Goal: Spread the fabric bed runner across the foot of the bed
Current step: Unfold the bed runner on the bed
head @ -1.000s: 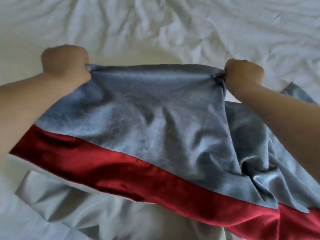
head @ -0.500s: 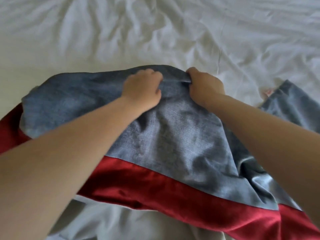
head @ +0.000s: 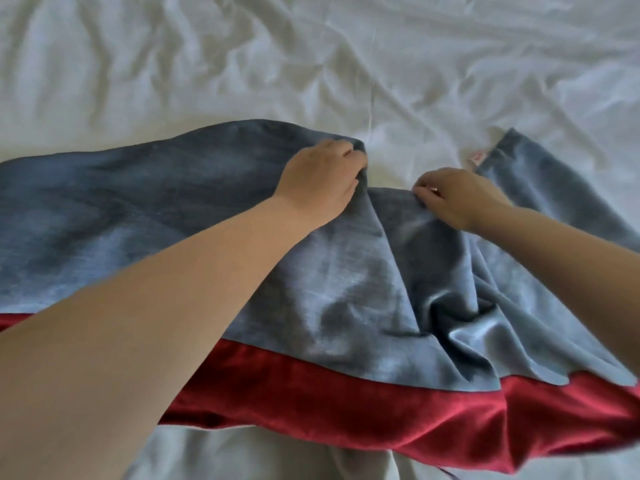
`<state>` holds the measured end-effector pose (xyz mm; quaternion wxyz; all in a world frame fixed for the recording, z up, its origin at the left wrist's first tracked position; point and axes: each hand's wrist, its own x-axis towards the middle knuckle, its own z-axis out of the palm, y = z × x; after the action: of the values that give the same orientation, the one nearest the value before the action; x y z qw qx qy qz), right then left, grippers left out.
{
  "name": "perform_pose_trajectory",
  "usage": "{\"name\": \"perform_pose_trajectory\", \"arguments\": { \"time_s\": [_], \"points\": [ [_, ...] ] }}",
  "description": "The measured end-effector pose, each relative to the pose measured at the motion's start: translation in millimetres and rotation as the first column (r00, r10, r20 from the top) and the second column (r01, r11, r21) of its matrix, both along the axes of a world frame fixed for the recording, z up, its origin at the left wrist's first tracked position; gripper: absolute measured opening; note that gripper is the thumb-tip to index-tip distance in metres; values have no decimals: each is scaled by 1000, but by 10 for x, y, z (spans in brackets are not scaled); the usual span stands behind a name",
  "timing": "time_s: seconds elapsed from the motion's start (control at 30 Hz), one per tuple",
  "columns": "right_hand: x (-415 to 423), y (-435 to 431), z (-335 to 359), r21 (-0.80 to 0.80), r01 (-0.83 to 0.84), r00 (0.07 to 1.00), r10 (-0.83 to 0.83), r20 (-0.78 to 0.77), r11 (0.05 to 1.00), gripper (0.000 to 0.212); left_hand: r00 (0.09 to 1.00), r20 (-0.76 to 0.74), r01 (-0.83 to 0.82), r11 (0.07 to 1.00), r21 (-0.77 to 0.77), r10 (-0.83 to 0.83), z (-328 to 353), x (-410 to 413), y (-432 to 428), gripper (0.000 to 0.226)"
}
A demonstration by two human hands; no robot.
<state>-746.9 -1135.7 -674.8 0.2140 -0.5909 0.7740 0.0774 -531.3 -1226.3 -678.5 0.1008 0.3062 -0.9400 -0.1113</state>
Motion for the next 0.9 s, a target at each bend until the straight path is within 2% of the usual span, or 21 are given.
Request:
{"name": "perform_pose_trajectory", "arguments": {
  "time_s": [0.1,0.23,0.37,0.53,0.63,0.73,0.77,0.8,0.9],
  "points": [
    [-99,113,-27,-43,-54,999,54,5,998,33,997,58,46,998,38,-48,-23,-406,118,26],
    [-208,138,-105,-92,-107,994,105,-22,990,24,954,284,75,993,88,-97,-104,-793,240,29],
    [-291,141,-163,-152,-121,991,110,-79,981,24,907,421,24,1000,11,-26,-194,-968,271,16],
    [-541,44,-80,-280,-43,988,-1,-155,959,24,934,357,23,994,-109,17,-72,-1271,188,16],
    [-728,-18,-5,-368,85,991,-117,-64,926,26,947,312,-23,987,-162,73,34,-1509,89,19],
    [-966,41,-42,-353,213,977,-191,95,911,26,936,321,-132,989,-68,147,15,-1617,91,23],
    [-1072,96,-74,-321,221,975,-197,105,921,26,941,304,-146,989,-27,148,-14,-1627,120,23],
    [-1175,166,-102,-282,188,982,-173,78,941,31,953,273,-139,990,11,131,-47,-1633,158,24],
    [-1416,385,-220,-89,-62,994,53,-97,994,56,987,161,-34,997,67,23,-128,-1725,307,31]
  ]
}}
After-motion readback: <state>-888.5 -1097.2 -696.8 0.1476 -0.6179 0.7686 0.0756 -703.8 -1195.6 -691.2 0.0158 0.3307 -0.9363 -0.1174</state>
